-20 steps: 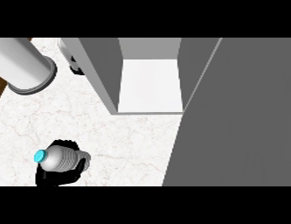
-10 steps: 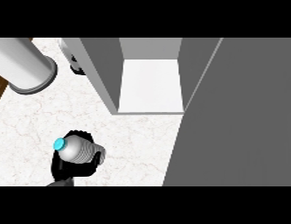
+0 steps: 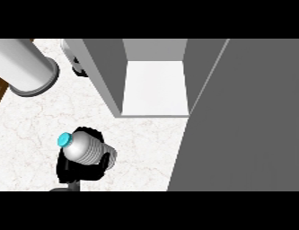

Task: Pick up the bottled water, place it into the cabinet and close the cabinet

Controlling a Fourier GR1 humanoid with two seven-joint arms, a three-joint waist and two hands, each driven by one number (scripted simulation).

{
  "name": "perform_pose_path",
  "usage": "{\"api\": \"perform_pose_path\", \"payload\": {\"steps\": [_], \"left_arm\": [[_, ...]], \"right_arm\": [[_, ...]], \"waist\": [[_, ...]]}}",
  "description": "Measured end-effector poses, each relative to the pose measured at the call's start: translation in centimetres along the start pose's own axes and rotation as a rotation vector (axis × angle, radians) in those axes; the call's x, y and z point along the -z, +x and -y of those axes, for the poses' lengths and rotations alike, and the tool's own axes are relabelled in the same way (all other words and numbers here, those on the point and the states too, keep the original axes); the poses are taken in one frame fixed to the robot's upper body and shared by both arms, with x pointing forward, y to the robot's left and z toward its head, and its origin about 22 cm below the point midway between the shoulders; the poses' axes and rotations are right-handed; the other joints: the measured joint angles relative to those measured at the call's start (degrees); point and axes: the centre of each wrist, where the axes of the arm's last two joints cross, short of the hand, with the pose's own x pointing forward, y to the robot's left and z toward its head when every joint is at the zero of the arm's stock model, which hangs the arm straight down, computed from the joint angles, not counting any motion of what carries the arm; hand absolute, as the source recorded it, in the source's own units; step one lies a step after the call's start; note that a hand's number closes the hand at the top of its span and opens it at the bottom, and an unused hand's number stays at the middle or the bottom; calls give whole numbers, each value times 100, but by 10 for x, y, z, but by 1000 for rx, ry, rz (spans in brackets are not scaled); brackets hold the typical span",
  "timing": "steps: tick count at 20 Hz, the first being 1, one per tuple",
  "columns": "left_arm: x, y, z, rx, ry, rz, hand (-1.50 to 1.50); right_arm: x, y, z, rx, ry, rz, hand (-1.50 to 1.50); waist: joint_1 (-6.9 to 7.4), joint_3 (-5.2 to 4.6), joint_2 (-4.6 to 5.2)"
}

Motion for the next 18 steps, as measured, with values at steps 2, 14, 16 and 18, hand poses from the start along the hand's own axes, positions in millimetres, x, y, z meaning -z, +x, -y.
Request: {"api": "perform_pose_path", "payload": {"steps": [2, 14, 16, 18], "left_arm": [[6, 5, 12, 5, -4, 9, 150], [44, 48, 82, 43, -57, 55, 150], [55, 56, 97, 54, -62, 54, 150], [61, 60, 113, 63, -60, 59, 150]], "right_arm": [[1, 0, -1, 10, -3, -1, -150], [-4, -3, -1, 7, -15, 12, -150], [-2, -3, 0, 1, -9, 14, -150], [-4, -4, 1, -3, -11, 18, -150]], "waist": [[-5, 0, 2], [-32, -1, 8], [-36, -1, 11], [-42, 0, 11]]}}
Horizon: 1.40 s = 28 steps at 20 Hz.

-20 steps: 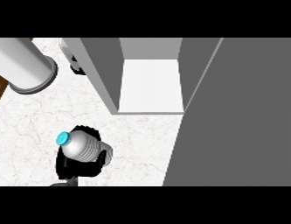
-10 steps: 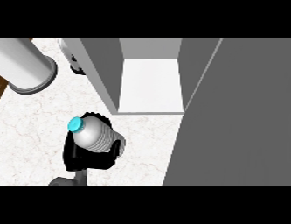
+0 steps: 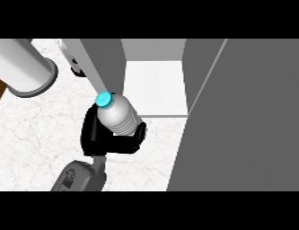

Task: Pick up the bottled water, place it into the cabinet and close the cabinet

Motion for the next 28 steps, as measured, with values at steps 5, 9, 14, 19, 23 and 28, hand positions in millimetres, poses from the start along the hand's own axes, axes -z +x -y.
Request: {"api": "perform_pose_path", "payload": {"steps": [5, 9, 14, 19, 23, 28], "left_arm": [[26, 9, 19, 27, 10, 31, 150], [49, 12, 25, 65, 29, 42, 150], [74, 12, 34, 124, 44, 39, 150], [96, 9, 44, 184, 52, 24, 150], [117, 6, 42, 249, 74, 12, 150], [137, 1, 42, 315, 109, 7, 150]], "right_arm": [[-3, -1, 2, -3, -4, -4, -150], [-6, -2, 1, 6, -11, -6, -150], [-7, -2, 2, 4, -14, -8, -150], [-5, -1, 4, -4, -9, 5, -150], [-7, -2, 3, 5, -13, 7, -150], [-6, -2, 3, 6, -2, 14, -150]], "waist": [[-17, 0, 3], [-31, 0, 6], [-42, -1, 9], [-48, -1, 16], [-70, -1, 22], [-104, -3, 30]]}}
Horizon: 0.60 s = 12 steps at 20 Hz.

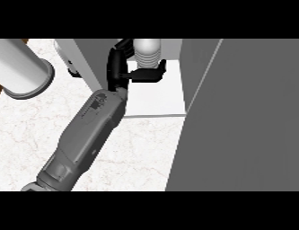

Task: Pick up the bottled water, place it into the cabinet and close the cabinet

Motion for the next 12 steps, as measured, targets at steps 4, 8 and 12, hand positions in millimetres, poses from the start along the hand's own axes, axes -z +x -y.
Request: {"api": "perform_pose_path", "payload": {"steps": [4, 8, 12], "left_arm": [[7, -7, 3, 61, 26, 5, 150], [9, -24, -3, 159, 54, -8, 150], [11, -33, -3, 220, 83, -35, 150]], "right_arm": [[0, -1, 0, 5, 0, 3, -150], [2, 0, 1, -1, 10, 2, -150], [4, 1, 2, -2, 8, 5, -150]], "waist": [[-28, 0, 0], [-59, -1, 23], [-90, -1, 39]]}}
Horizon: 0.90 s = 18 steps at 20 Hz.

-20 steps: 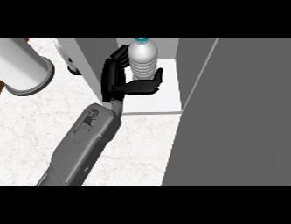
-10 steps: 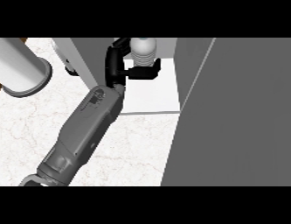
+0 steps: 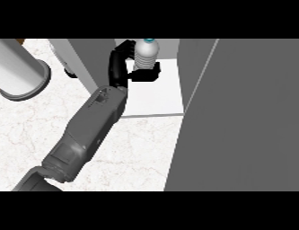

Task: Pick up the bottled water, place it into the cabinet and close the cabinet

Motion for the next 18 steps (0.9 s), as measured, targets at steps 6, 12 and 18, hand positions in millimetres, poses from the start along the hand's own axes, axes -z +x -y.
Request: {"api": "perform_pose_path", "payload": {"steps": [6, 12, 18], "left_arm": [[3, -13, -6, 38, 22, -29, 150], [3, -24, -12, 85, 50, -43, 150], [-1, -32, -12, 188, 56, -27, -150]], "right_arm": [[1, 0, -2, 15, 9, -2, -150], [-1, 0, -3, 15, 14, 3, -150], [0, 0, -1, 8, 20, 17, -150]], "waist": [[-28, -2, 19], [-104, -3, 46], [-146, 0, 60]]}}
